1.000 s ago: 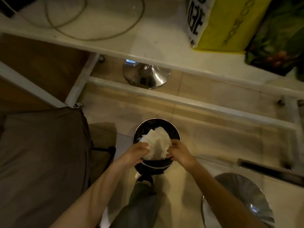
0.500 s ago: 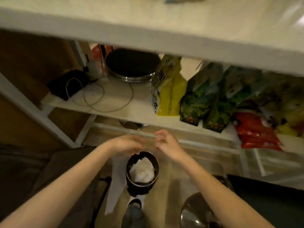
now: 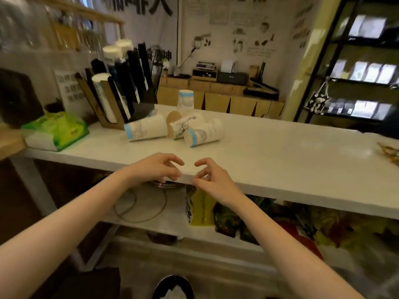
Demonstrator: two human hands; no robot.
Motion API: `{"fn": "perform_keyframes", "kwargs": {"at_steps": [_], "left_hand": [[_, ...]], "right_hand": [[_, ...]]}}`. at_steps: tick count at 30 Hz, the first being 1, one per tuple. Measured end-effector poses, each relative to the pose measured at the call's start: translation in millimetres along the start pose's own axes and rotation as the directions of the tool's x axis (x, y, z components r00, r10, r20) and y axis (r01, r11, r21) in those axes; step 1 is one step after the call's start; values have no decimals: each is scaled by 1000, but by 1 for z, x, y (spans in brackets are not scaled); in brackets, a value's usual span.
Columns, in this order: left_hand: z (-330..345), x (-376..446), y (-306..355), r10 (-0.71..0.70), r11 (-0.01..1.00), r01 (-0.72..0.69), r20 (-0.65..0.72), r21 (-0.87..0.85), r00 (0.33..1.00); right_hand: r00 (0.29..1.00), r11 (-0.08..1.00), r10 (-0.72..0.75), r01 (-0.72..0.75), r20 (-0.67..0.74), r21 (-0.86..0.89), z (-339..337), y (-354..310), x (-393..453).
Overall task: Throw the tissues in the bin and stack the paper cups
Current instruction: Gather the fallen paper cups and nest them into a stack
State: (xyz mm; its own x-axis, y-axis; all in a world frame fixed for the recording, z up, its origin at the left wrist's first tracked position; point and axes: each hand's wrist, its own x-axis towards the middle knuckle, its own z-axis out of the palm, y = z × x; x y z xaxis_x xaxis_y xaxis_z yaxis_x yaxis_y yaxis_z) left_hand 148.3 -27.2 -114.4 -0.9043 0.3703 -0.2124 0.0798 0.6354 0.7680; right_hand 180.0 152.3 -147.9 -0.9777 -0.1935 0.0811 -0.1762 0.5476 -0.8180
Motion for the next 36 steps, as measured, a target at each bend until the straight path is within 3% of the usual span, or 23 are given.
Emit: {"fn": "perform_keyframes", "kwargs": {"at_steps": [9, 16, 21, 26, 30, 33, 36], "left_hand": [[-76, 21, 32, 142, 988, -127, -201, 87, 969], [-135, 71, 18, 230, 964, -164, -351, 210, 908], [-148, 108, -10, 268, 935, -141, -386, 326, 883], [-148, 139, -29, 265, 921, -122, -364, 371, 893], [-141, 157, -39, 226, 891, -36, -373, 452, 900], [-134, 168, -48, 172, 780, 126, -404, 613, 898], [-128, 176, -51, 118, 706, 240, -444, 667, 888]], "right_hand": [[992, 981, -128, 124, -20, -148, -27, -54, 76], [979, 950, -199, 179, -54, -256, -39, -76, 172], [971, 927, -218, 174, -101, -333, -37, -71, 219], [966, 848, -258, 215, -23, -485, -40, -67, 251], [959, 736, -276, 253, 63, -628, -41, -67, 280], [954, 667, -267, 286, 138, -688, -35, -65, 298], [950, 624, -251, 305, 185, -719, -28, -58, 317]]}}
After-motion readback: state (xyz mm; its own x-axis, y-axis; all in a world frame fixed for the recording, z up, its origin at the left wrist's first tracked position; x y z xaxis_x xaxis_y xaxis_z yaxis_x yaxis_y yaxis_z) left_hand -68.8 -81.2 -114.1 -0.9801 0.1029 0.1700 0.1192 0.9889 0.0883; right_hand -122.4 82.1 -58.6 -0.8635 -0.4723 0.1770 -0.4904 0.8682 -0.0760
